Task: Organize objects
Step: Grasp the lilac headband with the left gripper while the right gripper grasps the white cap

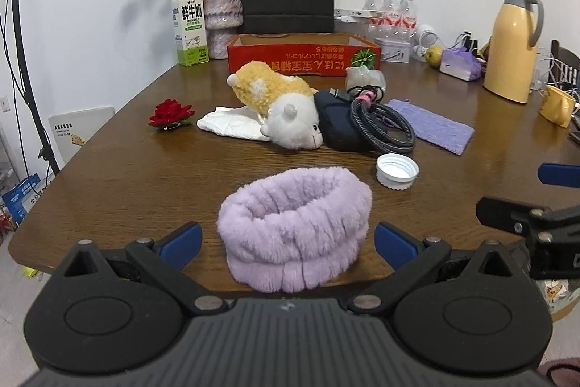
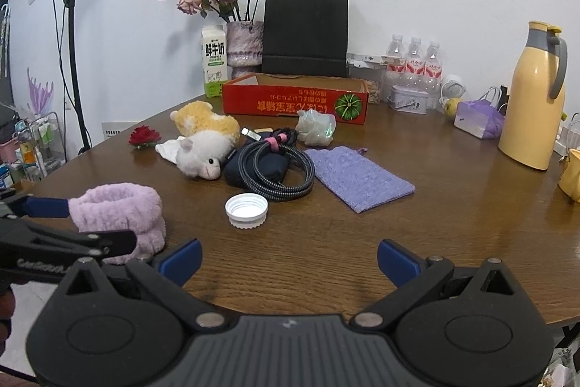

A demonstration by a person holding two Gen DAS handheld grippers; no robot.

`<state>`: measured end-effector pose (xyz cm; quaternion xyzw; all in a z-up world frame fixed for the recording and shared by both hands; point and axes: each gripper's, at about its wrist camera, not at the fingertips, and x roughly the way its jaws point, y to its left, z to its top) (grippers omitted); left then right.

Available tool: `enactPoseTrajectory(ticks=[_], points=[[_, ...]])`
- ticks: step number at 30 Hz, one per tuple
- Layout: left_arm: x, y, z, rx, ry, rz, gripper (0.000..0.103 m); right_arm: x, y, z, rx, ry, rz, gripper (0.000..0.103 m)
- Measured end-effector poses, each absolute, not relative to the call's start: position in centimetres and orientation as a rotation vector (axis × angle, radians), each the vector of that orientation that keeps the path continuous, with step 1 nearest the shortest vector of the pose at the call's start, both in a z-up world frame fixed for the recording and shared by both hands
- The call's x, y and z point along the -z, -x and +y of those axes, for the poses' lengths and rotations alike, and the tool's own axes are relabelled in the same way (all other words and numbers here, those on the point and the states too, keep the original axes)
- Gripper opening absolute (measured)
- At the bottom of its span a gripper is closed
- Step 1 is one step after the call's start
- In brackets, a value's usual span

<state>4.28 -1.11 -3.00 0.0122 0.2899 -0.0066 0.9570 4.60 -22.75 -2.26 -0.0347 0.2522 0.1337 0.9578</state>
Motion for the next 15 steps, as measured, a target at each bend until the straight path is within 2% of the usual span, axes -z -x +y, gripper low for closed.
enactPoseTrajectory(ticks=[4,6,11,13,14,15], points=[[3.9,-5.6,-1.2,0.004,-0.007,0.606,0.103,2.8,-5.6,-22.7,-0.280,0.072,0.527,0.103],[4.3,-6.1,-1.2,0.001,0.006,0.609,0.098,3.1,-6.1,-22.5,-0.283,0.073,0.531,0.103],[4.7,-7.0,-0.9,0.005,0.032,0.593,0.078,3.7,-7.7,-22.0,-0.296,0.082,0.549,0.103],[4.7,-7.2,-0.8,0.004,0.037,0.582,0.059,3.9,-8.4,-21.6,-0.303,0.088,0.555,0.103],[4.6,-7.4,-0.7,0.005,0.042,0.580,0.055,4.0,-8.7,-21.4,-0.308,0.091,0.557,0.103],[4.6,-7.5,-0.5,0.008,0.049,0.577,0.046,4.1,-9.0,-21.2,-0.313,0.095,0.560,0.103]])
